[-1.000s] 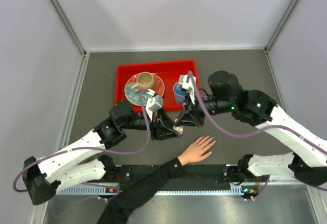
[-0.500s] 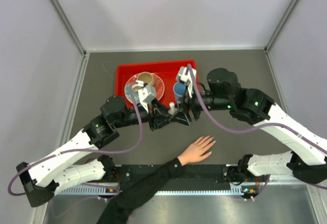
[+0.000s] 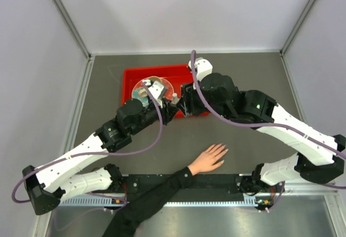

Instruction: Paint the nails

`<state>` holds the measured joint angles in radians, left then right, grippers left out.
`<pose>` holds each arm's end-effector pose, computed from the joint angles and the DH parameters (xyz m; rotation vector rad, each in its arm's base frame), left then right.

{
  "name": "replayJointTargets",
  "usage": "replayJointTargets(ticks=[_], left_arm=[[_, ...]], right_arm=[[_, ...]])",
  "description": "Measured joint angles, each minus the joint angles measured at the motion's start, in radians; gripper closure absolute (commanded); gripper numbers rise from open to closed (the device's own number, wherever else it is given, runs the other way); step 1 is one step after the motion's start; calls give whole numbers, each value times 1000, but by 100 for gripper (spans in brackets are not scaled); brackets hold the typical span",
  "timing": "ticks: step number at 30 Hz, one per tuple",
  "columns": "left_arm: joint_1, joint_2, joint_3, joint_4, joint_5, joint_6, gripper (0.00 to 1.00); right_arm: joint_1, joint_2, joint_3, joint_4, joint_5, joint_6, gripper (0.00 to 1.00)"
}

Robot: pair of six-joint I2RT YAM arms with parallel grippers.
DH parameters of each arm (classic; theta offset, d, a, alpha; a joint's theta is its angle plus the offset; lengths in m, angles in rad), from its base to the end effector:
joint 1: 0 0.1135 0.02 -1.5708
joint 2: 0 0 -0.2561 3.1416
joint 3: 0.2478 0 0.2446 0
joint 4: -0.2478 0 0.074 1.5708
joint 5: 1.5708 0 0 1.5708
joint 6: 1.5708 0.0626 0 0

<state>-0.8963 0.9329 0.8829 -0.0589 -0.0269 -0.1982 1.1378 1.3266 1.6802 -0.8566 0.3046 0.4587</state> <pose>0.1531 -0.1888 0.3525 0.5766 1.6457 -0.7935 0.1332 0.2435 0.4359 -0.5220 2.0523 0.6669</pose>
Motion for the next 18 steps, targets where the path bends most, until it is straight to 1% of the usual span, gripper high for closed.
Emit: replayJointTargets(ticks=[5, 7, 11, 18], left_arm=[[0, -6, -3, -13, -23, 0, 100], [0, -12, -6, -13, -17, -1, 100], [0, -18, -8, -14, -11, -10, 100], [0, -27, -8, -16, -11, -50, 100]], right_arm=[[0, -2, 3, 0, 51, 5, 46], [0, 3, 5, 0, 53, 5, 46], [0, 45, 32, 12, 61, 5, 51], [0, 90, 35, 60, 61, 5, 53]])
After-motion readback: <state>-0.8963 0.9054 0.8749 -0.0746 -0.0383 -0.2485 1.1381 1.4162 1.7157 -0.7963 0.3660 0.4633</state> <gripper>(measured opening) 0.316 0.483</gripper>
